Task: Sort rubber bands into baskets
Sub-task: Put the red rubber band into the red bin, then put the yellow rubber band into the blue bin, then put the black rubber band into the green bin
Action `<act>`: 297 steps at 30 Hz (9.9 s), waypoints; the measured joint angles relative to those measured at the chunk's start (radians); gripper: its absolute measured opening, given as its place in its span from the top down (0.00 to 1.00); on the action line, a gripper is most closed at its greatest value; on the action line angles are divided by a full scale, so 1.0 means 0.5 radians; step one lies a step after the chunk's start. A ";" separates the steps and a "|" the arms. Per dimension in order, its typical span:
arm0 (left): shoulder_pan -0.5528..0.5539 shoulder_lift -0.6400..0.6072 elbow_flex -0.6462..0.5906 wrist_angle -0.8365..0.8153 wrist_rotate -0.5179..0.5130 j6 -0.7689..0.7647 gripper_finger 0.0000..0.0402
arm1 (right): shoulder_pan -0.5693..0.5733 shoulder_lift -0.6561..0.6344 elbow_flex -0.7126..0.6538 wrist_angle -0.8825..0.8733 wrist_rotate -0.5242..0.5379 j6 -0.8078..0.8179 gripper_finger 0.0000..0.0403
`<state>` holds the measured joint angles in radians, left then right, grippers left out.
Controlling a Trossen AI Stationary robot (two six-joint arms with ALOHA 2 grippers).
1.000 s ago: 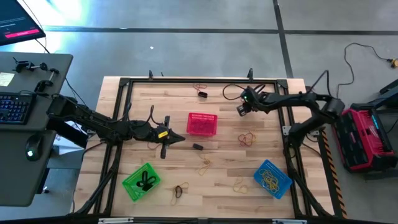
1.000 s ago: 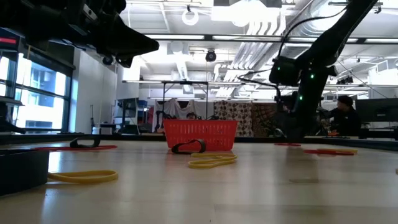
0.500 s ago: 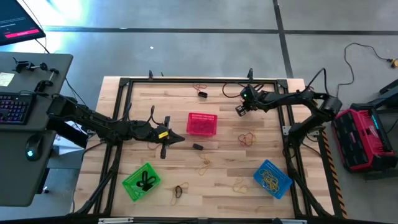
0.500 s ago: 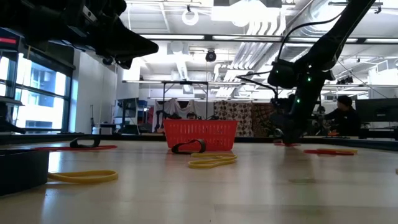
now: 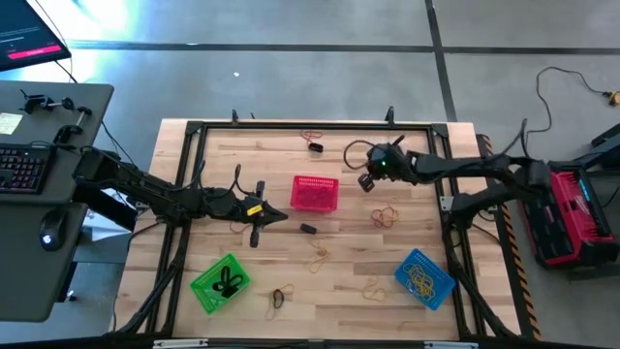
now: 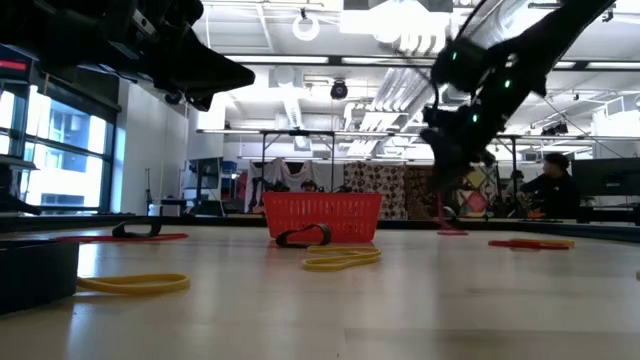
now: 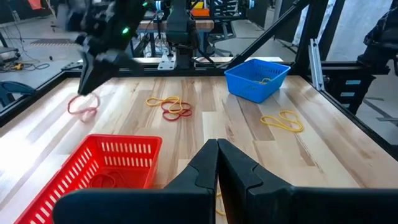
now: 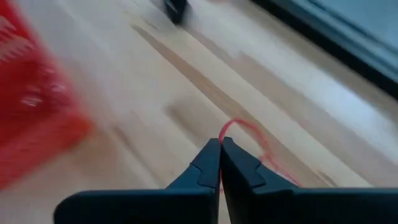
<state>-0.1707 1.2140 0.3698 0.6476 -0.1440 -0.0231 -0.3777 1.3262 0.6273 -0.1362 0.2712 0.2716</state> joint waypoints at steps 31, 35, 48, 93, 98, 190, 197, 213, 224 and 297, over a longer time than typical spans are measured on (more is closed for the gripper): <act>0.000 0.000 0.000 0.002 -0.002 0.000 1.00 | 0.705 0.146 0.593 0.375 0.192 -0.262 1.00; 0.000 0.000 0.000 -0.001 -0.002 0.000 1.00 | 0.705 0.358 0.697 0.373 0.190 -0.309 1.00; 0.000 0.000 0.000 -0.016 -0.002 0.001 1.00 | 0.699 0.796 0.764 0.369 0.045 -0.367 1.00; -0.002 0.000 0.000 -0.104 0.021 0.003 1.00 | 1.403 1.133 0.961 -0.101 0.030 0.431 0.58; -0.002 0.000 0.000 -0.107 0.055 -0.002 1.00 | 1.403 1.197 0.961 -0.106 0.095 0.529 0.58; -0.077 0.494 0.000 0.464 0.445 -0.141 1.00 | 2.958 0.814 1.006 -2.314 0.033 2.778 1.00; -0.081 0.494 0.000 0.461 0.443 -0.122 1.00 | 2.912 0.879 1.006 -2.291 -0.134 2.798 1.00; -0.081 0.494 0.000 0.462 0.438 -0.123 1.00 | 2.784 0.830 1.006 -2.404 -0.425 2.725 0.97; -0.082 0.494 0.000 0.464 0.437 -0.124 1.00 | 2.780 0.829 1.006 -2.427 -0.440 2.690 0.64; -0.650 1.187 1.353 -1.808 0.676 0.214 0.76 | 1.713 0.433 0.807 -1.475 0.101 0.705 0.97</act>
<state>-0.4958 1.8073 1.0466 -0.2565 0.1937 0.0839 0.4786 1.5425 1.0309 -0.8739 0.3216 0.6240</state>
